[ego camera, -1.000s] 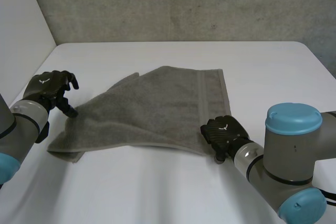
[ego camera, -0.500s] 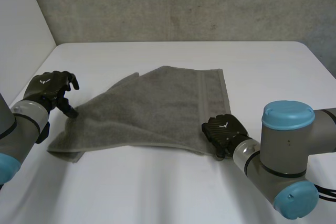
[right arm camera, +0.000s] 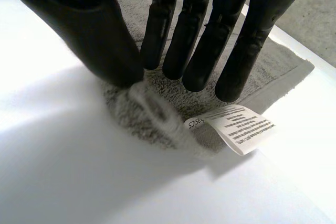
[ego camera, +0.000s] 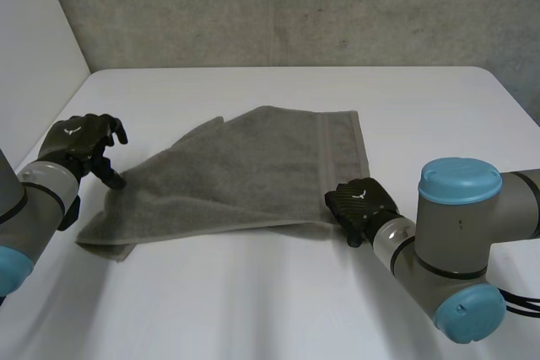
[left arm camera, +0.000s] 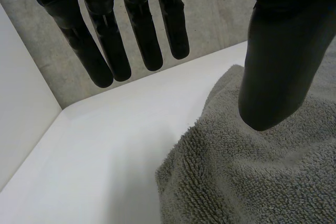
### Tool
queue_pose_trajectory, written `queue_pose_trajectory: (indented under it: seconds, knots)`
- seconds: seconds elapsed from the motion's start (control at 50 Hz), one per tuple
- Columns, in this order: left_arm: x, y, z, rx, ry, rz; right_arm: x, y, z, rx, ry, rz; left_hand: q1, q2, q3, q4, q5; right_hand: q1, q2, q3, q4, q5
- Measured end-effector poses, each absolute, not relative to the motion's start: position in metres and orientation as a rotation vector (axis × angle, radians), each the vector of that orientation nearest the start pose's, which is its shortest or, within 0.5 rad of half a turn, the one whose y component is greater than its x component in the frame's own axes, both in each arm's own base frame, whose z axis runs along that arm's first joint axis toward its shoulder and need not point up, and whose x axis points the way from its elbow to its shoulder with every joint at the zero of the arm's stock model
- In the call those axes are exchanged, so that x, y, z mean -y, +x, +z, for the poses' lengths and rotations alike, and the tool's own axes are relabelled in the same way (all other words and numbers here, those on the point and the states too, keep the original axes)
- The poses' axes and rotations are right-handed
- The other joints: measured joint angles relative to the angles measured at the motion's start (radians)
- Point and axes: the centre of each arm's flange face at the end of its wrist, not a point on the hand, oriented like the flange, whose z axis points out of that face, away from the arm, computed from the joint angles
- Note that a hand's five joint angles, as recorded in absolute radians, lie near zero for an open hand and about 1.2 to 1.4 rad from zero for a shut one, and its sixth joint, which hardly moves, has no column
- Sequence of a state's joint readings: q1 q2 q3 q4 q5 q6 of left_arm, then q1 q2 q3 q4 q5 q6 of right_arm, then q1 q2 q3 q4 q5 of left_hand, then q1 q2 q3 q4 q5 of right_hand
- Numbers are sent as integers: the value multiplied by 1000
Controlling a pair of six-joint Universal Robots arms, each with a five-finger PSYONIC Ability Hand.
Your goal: Fold the towel.
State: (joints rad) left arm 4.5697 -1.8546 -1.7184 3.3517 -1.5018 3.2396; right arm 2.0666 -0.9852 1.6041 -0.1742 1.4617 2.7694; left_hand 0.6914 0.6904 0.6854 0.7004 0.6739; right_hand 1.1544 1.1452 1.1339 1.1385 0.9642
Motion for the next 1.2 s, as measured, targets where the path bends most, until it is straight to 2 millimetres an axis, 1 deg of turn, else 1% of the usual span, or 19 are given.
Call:
queue_pose_trajectory:
  seconds: [0.02,0.04,0.06,0.18,0.26,0.3,0.34,0.36,0.42,0.48,0.56,0.68,0.92,1.1,1.2]
  knots:
    - [310,-183,193,-2491,371,-2012,244,293,115,-2256,-1142,-1583,0,0,0,0,0,36,36,31,32,34]
    - [310,-183,193,-2491,371,-2012,244,293,114,-2256,-1142,-1580,0,0,0,0,0,130,130,132,134,136]
    - [310,-183,193,-2491,371,-2012,244,293,114,-2255,-1142,-1577,0,0,0,0,0,168,171,178,178,190]
    - [310,-183,193,-2491,372,-2011,244,293,115,-2252,-1128,-1572,0,0,0,0,0,170,175,201,197,200]
    - [309,-184,194,-2494,378,-2008,250,289,129,-2241,-1078,-1623,-5,-5,-5,-6,-5,170,175,201,197,200]
    - [309,-185,194,-2496,389,-2009,255,286,136,-2239,-1041,-1656,-18,-22,-22,-24,-18,170,175,201,197,200]
    - [307,-187,194,-2501,423,-2011,266,277,147,-2240,-964,-1714,-45,-51,-50,-54,-44,170,175,201,197,200]
    - [307,-187,194,-2502,435,-2011,268,275,149,-2241,-947,-1726,-51,-58,-55,-60,-51,170,175,201,197,200]
    - [303,-192,195,-2507,525,-2006,282,263,160,-2244,-842,-1797,-122,-128,-130,-131,-123,170,175,201,197,200]
    - [298,-196,195,-2509,622,-1988,290,256,165,-2254,-775,-1844,-196,-200,-207,-208,-206,170,175,201,197,200]
    - [290,-199,194,-2506,740,-1940,294,251,166,-2273,-733,-1873,-216,-207,-223,-222,-228,170,175,201,197,200]
    - [283,-201,191,-2490,851,-1872,295,251,164,-2288,-728,-1879,-217,-207,-223,-222,-228,170,175,201,197,200]
    - [268,-208,177,-2501,927,-1790,298,251,163,-2289,-735,-1886,-214,-207,-219,-220,-209,170,175,201,197,200]
    - [263,-203,168,-2407,1004,-1694,313,237,163,-2325,-690,-1913,-186,-200,-181,-205,-162,170,175,201,197,200]
    - [263,-199,162,-2360,996,-1664,317,233,163,-2336,-676,-1919,-176,-195,-172,-192,-153,170,175,201,197,200]
